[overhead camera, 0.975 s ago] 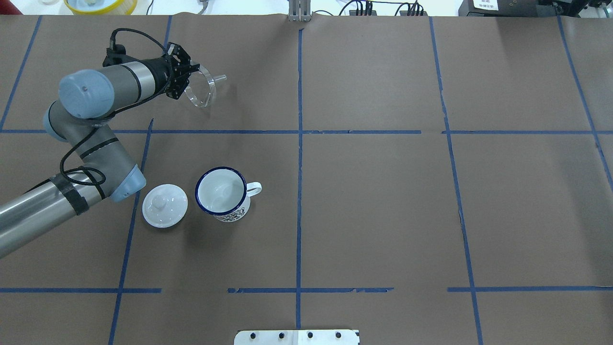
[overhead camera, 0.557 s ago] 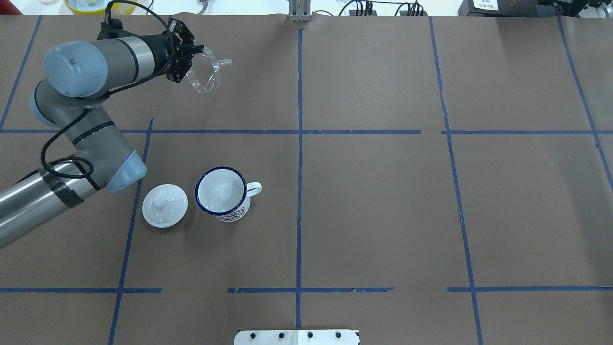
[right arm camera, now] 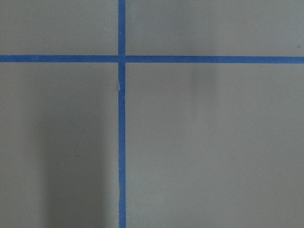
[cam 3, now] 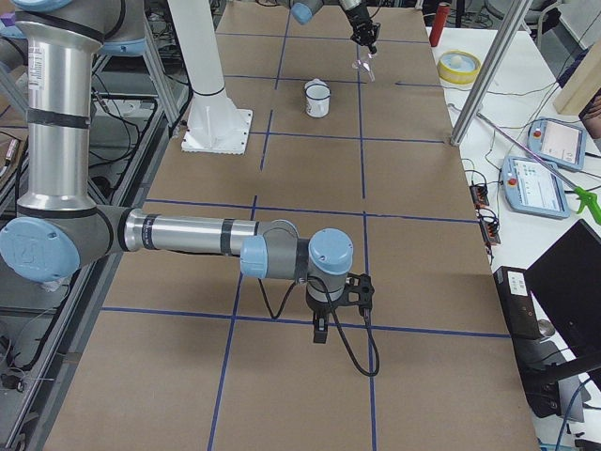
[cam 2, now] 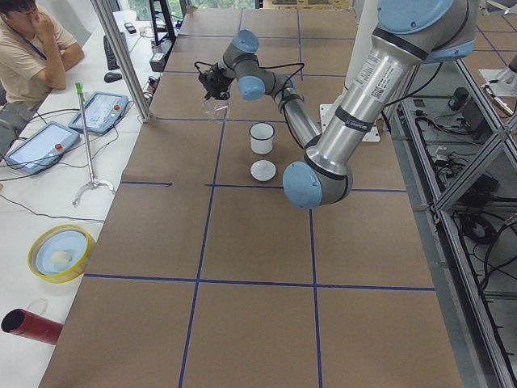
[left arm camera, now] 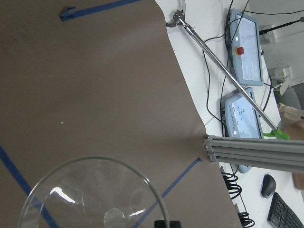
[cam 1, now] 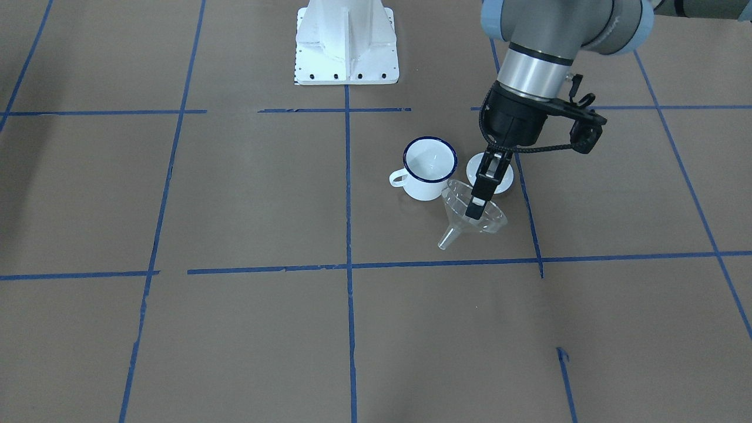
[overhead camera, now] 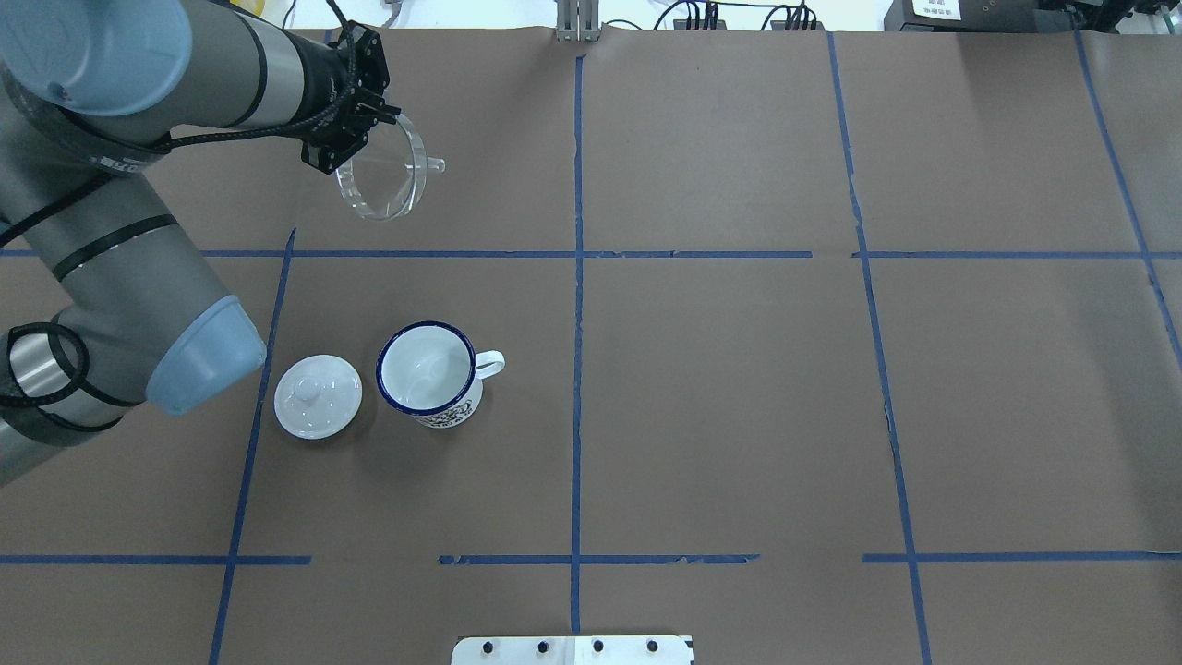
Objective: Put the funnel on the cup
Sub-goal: 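Lift the funnel and carry it over the open mug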
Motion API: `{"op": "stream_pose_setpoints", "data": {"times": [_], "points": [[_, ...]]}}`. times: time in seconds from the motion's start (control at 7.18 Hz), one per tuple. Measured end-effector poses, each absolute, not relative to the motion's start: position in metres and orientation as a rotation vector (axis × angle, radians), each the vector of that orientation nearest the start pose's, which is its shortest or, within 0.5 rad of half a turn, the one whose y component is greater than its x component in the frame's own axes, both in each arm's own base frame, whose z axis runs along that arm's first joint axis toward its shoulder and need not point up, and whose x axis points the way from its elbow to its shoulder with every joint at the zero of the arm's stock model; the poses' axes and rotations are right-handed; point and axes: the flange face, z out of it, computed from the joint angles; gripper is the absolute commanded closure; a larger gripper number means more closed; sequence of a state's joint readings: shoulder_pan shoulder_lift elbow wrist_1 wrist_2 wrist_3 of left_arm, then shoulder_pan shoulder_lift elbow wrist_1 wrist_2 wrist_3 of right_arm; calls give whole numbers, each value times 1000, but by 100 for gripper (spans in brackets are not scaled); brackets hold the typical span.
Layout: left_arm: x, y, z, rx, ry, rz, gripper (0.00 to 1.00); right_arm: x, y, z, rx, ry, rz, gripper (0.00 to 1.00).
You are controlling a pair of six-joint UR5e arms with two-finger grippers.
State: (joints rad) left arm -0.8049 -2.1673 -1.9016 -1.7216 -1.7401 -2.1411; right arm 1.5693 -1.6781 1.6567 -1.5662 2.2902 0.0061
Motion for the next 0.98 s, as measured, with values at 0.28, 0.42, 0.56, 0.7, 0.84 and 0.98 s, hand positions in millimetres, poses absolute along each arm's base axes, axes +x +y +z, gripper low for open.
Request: {"op": "stream_pose_setpoints", "data": {"times": [0.28,0.42,0.56,0.7,0.84,0.98], "points": [[361,-497,138,-88,956,-1080,100,67,-445,670,-19,-719,10,0],[377,-485,135,-124,856,-1057,100,67,-445,670,-19,-719,10,0],[391,-473,136,-157,773,-1033,100,67,-445,670,-19,-719,10,0],[403,-465,138,-185,712,-1012,100,67,-445,670,-19,-719,10,0],[415,-463,141,-203,670,-1000,100,67,-445,670,-19,-719,10,0],[426,-464,143,-212,640,-995,100,67,-445,670,-19,-719,10,0]]}}
